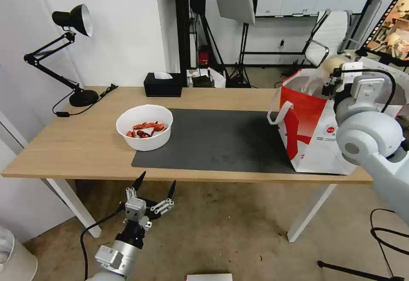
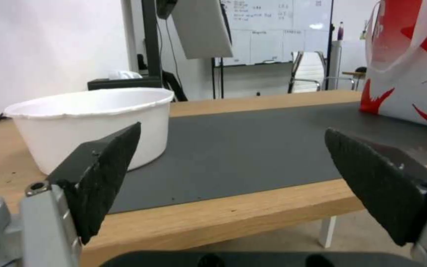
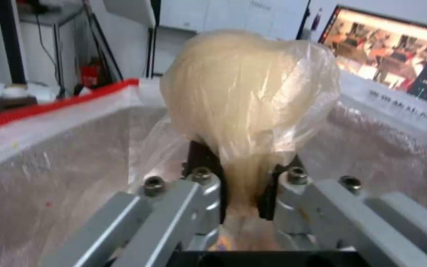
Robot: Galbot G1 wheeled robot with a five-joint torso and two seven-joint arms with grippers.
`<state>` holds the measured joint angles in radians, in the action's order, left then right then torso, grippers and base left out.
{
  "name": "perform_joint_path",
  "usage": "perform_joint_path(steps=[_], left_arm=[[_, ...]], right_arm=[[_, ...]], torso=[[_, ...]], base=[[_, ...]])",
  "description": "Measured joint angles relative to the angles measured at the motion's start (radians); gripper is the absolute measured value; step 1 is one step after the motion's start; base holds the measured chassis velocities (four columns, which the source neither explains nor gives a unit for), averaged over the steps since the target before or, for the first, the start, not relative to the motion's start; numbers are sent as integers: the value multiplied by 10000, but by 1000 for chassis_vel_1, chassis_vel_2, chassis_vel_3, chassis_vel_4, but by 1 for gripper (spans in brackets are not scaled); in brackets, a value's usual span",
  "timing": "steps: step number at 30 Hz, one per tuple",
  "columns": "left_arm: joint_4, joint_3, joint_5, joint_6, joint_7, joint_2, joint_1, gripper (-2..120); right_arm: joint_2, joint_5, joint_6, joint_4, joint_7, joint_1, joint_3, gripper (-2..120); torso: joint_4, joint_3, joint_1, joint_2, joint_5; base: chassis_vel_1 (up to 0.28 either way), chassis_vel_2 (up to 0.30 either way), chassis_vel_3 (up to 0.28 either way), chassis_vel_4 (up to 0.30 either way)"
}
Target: Pick up the trash from the table and place it into the takeout bag.
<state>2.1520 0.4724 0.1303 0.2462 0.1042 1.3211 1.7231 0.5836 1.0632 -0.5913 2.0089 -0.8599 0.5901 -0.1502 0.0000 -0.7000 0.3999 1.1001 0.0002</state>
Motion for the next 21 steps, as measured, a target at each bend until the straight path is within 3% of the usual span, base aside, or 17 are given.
perform_joint_path(steps=[2, 7, 10, 14, 21], left_arm=[[38, 4, -51, 26, 4, 58, 57, 100], [69, -6, -136, 31, 13, 149, 111, 100], [102, -12, -175, 32, 17, 220, 136, 100], [124, -17, -212, 32, 25, 267, 174, 100], [193, -24, -298, 41, 48, 348, 291, 100]], right_arm=[[-136, 306, -259, 16, 23, -9, -30, 26], [-279, 410, -342, 47, 77, -102, -26, 39], [-357, 388, -340, 92, 123, -138, -1, 55], [-369, 369, -309, 123, 126, -126, 14, 65], [-381, 316, -230, 265, 132, -34, 40, 95]], torso=[[0, 0, 0, 0, -1], [0, 0, -1, 0, -1], [-1, 0, 0, -1, -2], [0, 0, 0, 0, -2], [0, 0, 1, -1, -2]], base=[[0, 0, 0, 0], [0, 0, 0, 0], [0, 0, 0, 0], [0, 0, 0, 0], [0, 0, 0, 0]])
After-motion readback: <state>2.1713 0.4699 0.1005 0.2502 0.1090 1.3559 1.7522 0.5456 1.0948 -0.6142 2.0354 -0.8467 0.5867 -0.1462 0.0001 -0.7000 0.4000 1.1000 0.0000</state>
